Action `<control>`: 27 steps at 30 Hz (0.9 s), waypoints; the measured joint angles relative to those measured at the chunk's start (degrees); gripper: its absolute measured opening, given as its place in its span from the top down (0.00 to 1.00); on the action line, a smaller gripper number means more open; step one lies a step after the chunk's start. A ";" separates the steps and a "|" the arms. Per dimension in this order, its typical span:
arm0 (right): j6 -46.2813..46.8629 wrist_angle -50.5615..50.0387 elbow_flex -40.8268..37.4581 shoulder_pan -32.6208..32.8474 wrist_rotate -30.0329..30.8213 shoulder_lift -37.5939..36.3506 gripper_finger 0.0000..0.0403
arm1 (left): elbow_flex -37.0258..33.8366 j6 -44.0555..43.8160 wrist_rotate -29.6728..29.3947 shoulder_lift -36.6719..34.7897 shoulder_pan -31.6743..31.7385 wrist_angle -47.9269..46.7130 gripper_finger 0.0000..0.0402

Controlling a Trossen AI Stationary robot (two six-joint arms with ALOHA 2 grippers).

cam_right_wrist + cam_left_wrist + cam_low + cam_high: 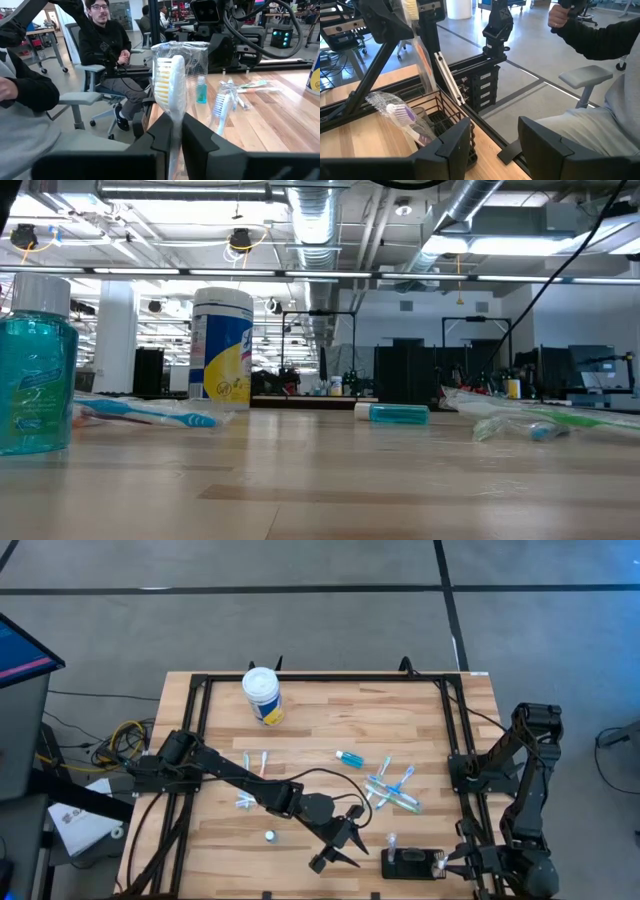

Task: Pick & Place toothbrushing station
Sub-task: Put the right orange toothbrush into the wire organizer

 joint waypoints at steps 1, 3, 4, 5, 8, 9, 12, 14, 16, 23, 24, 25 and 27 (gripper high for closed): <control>0.00 -0.06 0.00 0.00 -0.03 0.00 0.92 | 0.00 0.00 0.00 0.00 0.00 0.00 0.60; 0.01 -0.19 0.00 0.00 -0.06 0.00 0.91 | 0.00 0.00 -0.01 0.00 0.01 0.00 0.60; 0.20 -0.20 0.00 0.00 -0.19 0.00 0.90 | 0.00 0.00 -0.01 0.00 0.02 0.00 0.60; 0.59 -0.23 0.00 0.00 -0.43 0.00 0.90 | 0.00 0.00 0.00 0.00 0.00 0.00 0.60; 1.50 -0.37 0.00 0.00 -1.28 0.00 0.90 | 0.00 0.00 -0.02 0.00 0.00 0.00 0.60; 1.60 -0.37 0.00 0.00 -1.62 0.00 0.90 | 0.00 0.00 0.00 0.00 0.00 0.00 0.60; 1.65 -0.39 0.00 0.00 -1.70 0.00 0.89 | 0.00 0.00 0.00 0.00 0.00 0.00 0.60; 1.80 -0.41 0.00 0.00 -1.75 0.00 0.89 | 0.00 0.00 0.00 0.00 0.00 0.00 0.60; 2.64 -0.64 0.00 0.02 -2.11 -0.02 0.89 | 0.00 0.00 0.00 0.00 0.00 0.01 0.60; 4.50 -0.88 0.00 0.66 -2.75 -0.04 0.87 | 0.00 0.00 0.00 0.00 0.00 0.00 0.60; 4.50 -0.97 0.00 0.66 -2.75 -0.04 0.87 | 0.00 0.00 0.00 0.00 0.00 0.00 0.60; 4.52 -1.08 0.00 0.66 -2.73 -0.04 0.87 | 0.00 0.00 -0.02 0.00 0.00 0.00 0.60; 5.26 -1.67 0.02 0.66 -2.71 -0.10 0.87 | 0.00 0.00 0.00 0.00 0.00 0.00 0.60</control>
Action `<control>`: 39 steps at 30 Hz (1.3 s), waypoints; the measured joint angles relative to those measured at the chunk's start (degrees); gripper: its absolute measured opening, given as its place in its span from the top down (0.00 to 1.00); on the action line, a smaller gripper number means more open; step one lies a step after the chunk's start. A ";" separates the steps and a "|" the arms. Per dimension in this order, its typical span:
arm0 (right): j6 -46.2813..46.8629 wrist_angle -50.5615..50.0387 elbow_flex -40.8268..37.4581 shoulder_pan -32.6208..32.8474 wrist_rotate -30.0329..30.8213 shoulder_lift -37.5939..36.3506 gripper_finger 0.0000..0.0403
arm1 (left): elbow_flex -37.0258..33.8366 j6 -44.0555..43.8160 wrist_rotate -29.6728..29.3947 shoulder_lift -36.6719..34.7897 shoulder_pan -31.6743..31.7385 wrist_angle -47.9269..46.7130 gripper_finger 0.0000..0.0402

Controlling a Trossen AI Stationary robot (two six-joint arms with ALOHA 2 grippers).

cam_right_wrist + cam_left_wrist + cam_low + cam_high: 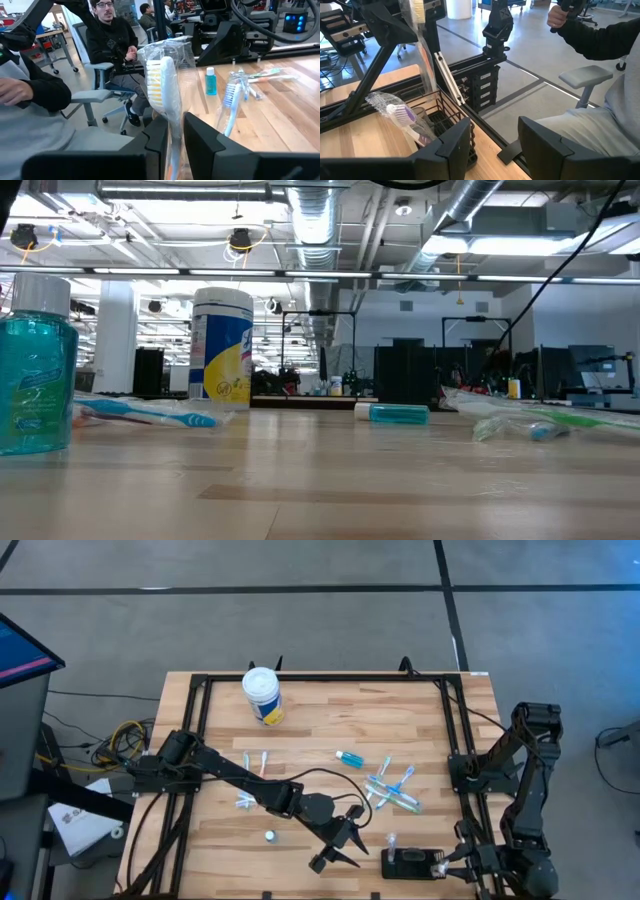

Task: Pick & Place toothbrushing station
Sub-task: Put the right orange toothbrush into the wire organizer

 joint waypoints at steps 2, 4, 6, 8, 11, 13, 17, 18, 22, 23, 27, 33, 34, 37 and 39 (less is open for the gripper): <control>1.87 -0.95 0.07 -0.13 0.09 -0.08 0.87 | 0.00 0.00 -0.02 0.00 0.00 0.00 0.60; 3.30 -1.60 0.11 -0.20 0.13 -0.06 0.87 | 0.00 0.00 -0.01 0.00 0.00 0.00 0.60; 3.75 -1.80 0.11 -0.20 0.11 -0.06 0.87 | 0.00 0.00 -0.01 0.00 0.00 0.00 0.60; 3.78 -1.84 0.11 -0.20 0.07 -0.04 0.87 | 0.00 0.00 0.00 0.00 0.00 0.00 0.60; 3.82 -1.82 0.11 -0.18 0.04 -0.01 0.87 | 0.00 0.00 -0.01 0.00 0.00 0.00 0.60; 3.92 -1.80 0.09 -0.17 -0.04 0.01 0.87 | 0.00 0.00 0.00 0.00 0.00 0.00 0.60; 5.43 -2.39 0.09 -0.46 -0.09 -0.01 0.87 | 0.00 0.00 0.00 0.00 0.00 0.02 0.60; 6.02 -2.73 0.09 -0.46 -0.09 -0.02 0.87 | 0.00 0.00 0.00 0.00 0.00 0.00 0.60; 6.78 -3.04 0.09 -0.46 -0.13 -0.04 0.87 | 0.00 0.00 0.00 0.00 0.00 0.02 0.60; 6.77 -3.07 0.09 -0.46 -0.20 -0.04 0.87 | 0.00 0.00 0.00 0.00 0.00 0.02 0.60; 6.79 -3.23 0.09 -0.46 -0.28 -0.04 0.84 | 0.00 0.00 0.00 0.00 0.00 0.00 0.60; 6.79 -3.24 0.04 -0.46 -0.31 -0.01 0.75 | 0.00 0.00 0.00 0.00 0.00 0.01 0.60; 6.79 -3.23 0.04 -0.46 -0.32 -0.01 0.74 | 0.00 0.00 0.00 0.00 0.00 0.02 0.60; 6.79 -3.23 0.04 -0.48 -0.33 0.01 0.69 | 0.00 0.00 0.00 0.00 0.00 0.02 0.60; 6.79 -3.22 0.02 -0.48 -0.33 0.01 0.65 | 0.00 0.00 0.00 0.00 0.00 0.02 0.60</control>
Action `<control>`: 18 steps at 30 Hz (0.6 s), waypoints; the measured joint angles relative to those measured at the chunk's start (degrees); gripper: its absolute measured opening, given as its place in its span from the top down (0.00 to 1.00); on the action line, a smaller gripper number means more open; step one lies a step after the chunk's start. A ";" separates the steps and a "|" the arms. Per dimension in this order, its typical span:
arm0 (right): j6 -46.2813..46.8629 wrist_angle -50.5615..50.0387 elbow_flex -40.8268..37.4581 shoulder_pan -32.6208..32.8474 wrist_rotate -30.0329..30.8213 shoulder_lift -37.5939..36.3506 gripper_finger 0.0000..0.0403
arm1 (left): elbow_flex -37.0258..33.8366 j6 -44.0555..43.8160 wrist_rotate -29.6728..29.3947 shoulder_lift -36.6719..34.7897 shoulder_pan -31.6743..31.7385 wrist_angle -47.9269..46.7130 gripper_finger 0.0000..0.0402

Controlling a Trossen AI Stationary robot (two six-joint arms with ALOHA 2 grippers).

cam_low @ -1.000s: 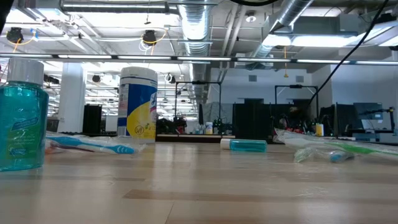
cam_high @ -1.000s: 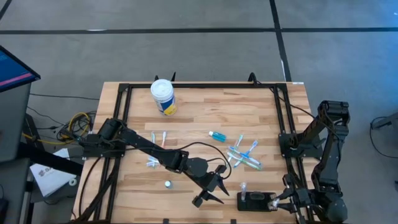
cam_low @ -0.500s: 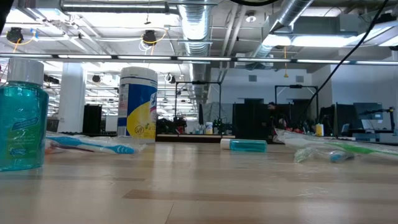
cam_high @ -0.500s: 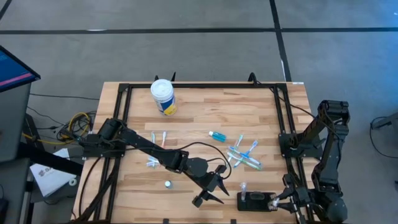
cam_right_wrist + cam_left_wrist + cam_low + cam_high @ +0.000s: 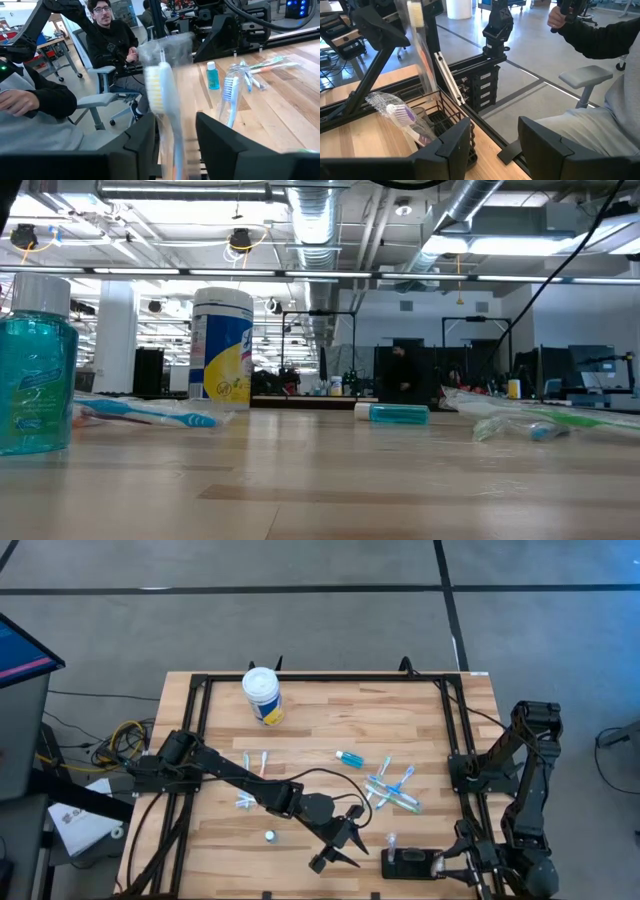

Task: Pick & Place toothbrushing station
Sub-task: Put the right orange toothbrush into the wire organizer, then put the right blue toothbrush into the wire organizer

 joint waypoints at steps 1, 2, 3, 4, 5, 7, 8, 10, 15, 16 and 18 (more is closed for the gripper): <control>0.00 0.00 0.00 0.00 -0.02 0.00 0.64 | 0.00 0.00 0.00 0.00 0.00 0.00 0.60; 0.00 0.00 0.00 0.04 -0.04 0.00 0.62 | 0.00 0.00 0.00 0.00 0.00 0.00 0.60; 0.00 0.00 0.00 0.21 -0.10 0.00 0.61 | 0.00 0.00 0.00 0.00 0.00 0.00 0.60; 0.00 0.08 -0.01 0.43 -0.13 0.02 0.60 | 0.00 0.00 0.00 0.00 0.00 0.00 0.60; 0.02 0.19 -0.02 0.65 -0.16 0.04 0.59 | 0.00 0.00 0.00 0.00 0.00 0.00 0.60; 0.02 0.38 -0.06 1.08 -0.15 0.05 0.59 | -0.01 0.00 0.00 0.00 0.00 -0.01 0.60; 0.01 0.56 -0.09 1.16 -0.17 0.09 0.59 | 0.00 0.00 -0.01 0.00 0.00 -0.02 0.60; 0.00 0.68 -0.11 1.20 -0.17 0.09 0.60 | 0.00 0.00 0.00 0.00 0.00 -0.02 0.60; -0.35 0.87 -0.13 1.16 -0.09 0.08 0.65 | -0.02 0.00 0.00 0.00 0.00 -0.02 0.60; -0.38 0.79 -0.13 1.16 -0.08 -0.11 0.66 | -0.02 0.00 0.00 0.00 0.00 -0.02 0.60; -0.53 0.63 -0.14 1.17 -0.01 -0.86 0.68 | -0.02 0.00 0.00 0.00 0.00 -0.02 0.60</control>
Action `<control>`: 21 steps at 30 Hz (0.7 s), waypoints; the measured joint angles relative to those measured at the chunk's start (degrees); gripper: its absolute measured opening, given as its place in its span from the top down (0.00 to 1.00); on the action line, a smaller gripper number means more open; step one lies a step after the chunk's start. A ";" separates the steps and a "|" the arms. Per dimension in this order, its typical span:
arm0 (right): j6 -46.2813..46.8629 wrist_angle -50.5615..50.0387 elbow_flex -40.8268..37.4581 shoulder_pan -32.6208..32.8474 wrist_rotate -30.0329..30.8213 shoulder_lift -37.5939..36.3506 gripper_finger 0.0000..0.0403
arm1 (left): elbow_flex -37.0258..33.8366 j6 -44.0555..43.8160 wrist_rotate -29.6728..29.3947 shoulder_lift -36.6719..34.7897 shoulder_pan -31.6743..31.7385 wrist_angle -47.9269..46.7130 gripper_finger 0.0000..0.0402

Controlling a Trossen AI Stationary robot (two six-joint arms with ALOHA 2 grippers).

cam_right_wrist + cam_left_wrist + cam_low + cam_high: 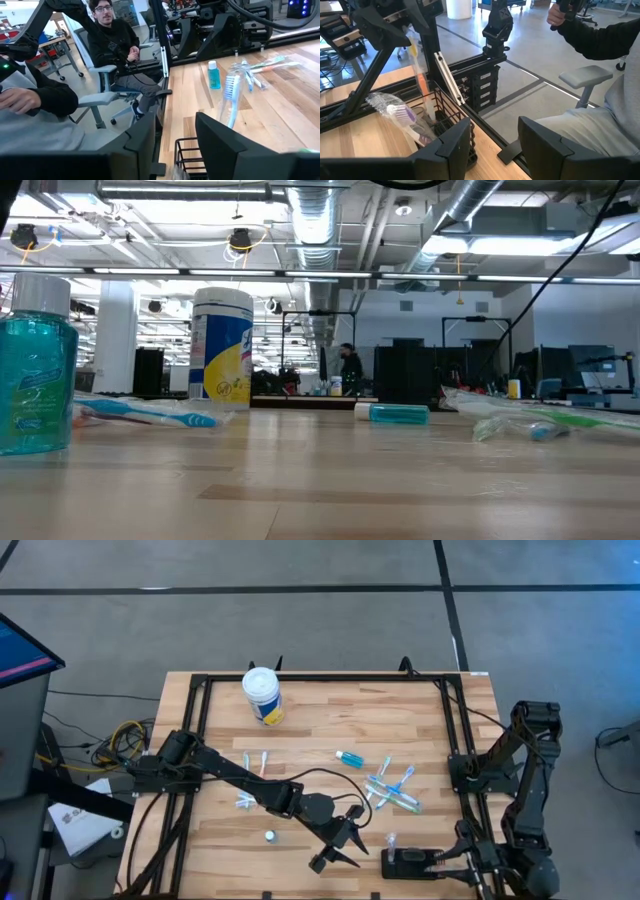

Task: Pick & Place toothbrushing station
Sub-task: Put the right blue toothbrush into the wire organizer

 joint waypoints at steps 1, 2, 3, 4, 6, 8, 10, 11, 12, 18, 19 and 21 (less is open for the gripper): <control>-0.11 -0.32 -0.02 0.00 0.12 -0.39 0.69 | 0.01 0.00 0.00 0.00 0.00 0.02 0.60; -0.69 -0.68 -0.15 -0.07 0.39 -0.88 0.70 | 0.00 0.00 0.00 0.00 0.00 0.02 0.60; -1.51 -0.91 -0.23 -0.23 0.33 -1.31 0.70 | 0.00 0.00 0.00 0.00 0.00 0.02 0.60; -2.78 -0.67 -0.21 -0.29 0.25 -1.87 0.71 | 0.00 0.00 0.00 0.00 0.00 0.02 0.60; -5.18 -0.24 -0.13 -0.57 0.30 -3.13 0.72 | 0.00 0.00 0.02 0.00 0.00 0.02 0.60; -6.52 -0.25 -0.12 -0.67 0.49 -4.03 0.72 | 0.00 0.00 0.01 0.00 0.00 0.02 0.60; -7.32 -0.13 -0.12 -0.73 0.50 -5.10 0.72 | 0.00 0.00 0.02 0.00 0.00 0.00 0.60; -7.53 0.04 -0.10 -0.87 0.53 -5.60 0.72 | 0.00 -0.01 0.01 0.00 0.00 0.00 0.60; -7.55 0.16 -0.10 -1.06 0.86 -6.00 0.72 | 0.00 -0.02 0.02 0.00 0.00 0.00 0.60; -7.73 -2.70 -0.03 -3.18 1.73 -8.89 0.72 | 0.00 0.00 0.02 0.00 0.00 0.00 0.60; -7.72 -3.28 -0.03 -3.51 1.71 -9.45 0.72 | 0.00 0.00 0.02 0.00 0.00 -0.01 0.60; -7.70 -4.48 0.01 -4.36 1.70 -10.65 0.72 | 0.00 -0.02 0.02 0.00 0.00 -0.07 0.60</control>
